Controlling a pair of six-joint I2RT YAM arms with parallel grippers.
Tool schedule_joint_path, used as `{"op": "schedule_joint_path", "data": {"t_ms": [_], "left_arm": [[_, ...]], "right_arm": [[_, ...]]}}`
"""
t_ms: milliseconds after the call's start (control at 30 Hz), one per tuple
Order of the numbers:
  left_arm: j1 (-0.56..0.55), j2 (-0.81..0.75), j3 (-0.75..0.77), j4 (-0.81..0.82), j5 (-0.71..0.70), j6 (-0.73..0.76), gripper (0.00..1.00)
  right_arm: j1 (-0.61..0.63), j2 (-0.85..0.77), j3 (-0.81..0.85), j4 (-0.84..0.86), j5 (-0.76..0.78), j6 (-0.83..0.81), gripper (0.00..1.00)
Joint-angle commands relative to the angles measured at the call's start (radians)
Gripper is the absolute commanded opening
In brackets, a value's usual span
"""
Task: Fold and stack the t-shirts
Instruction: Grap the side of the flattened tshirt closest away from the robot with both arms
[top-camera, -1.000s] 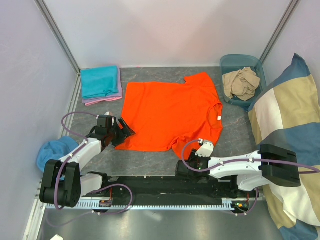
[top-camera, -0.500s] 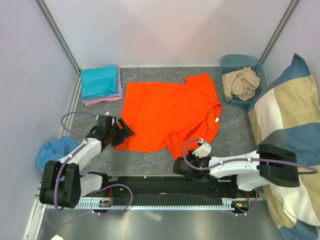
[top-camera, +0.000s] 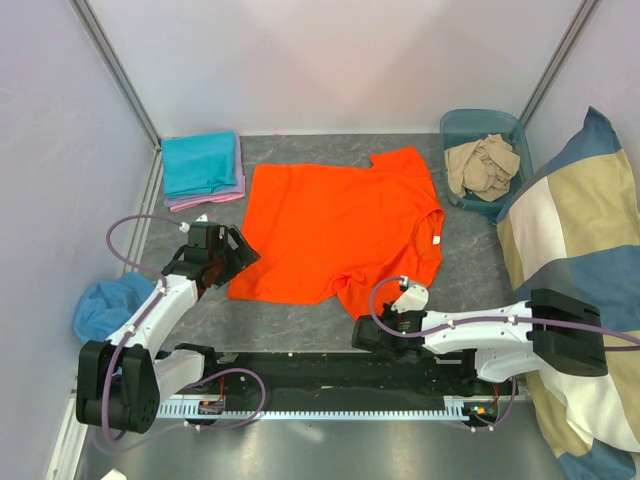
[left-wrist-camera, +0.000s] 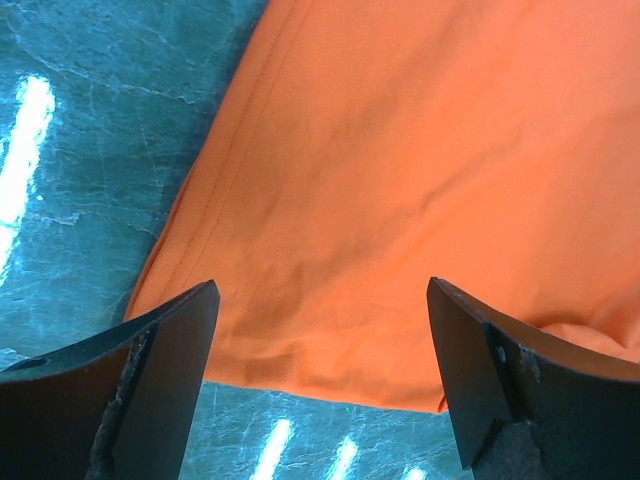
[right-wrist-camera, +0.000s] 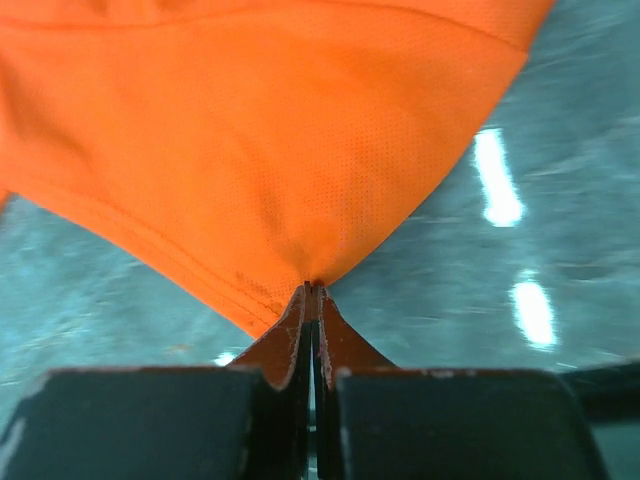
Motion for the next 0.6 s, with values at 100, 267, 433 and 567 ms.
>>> {"op": "schedule_joint_path", "data": {"t_ms": [100, 267, 433, 567], "left_arm": [[0.001, 0.079, 0.021, -0.039, -0.009, -0.003, 0.92], [0.002, 0.113, -0.027, -0.051, -0.016, -0.073, 0.86], [0.001, -0.009, -0.083, -0.103, -0.102, -0.159, 0.82], [0.001, -0.146, -0.116, -0.184, -0.202, -0.189, 0.81]], "right_arm": [[0.005, -0.109, 0.003, -0.220, 0.029, 0.028, 0.00], [0.005, -0.130, 0.003, -0.238, 0.042, 0.035, 0.00], [0.005, -0.126, 0.008, -0.238, 0.045, 0.022, 0.00], [0.003, -0.117, 0.008, -0.226, 0.051, 0.003, 0.00]]}}
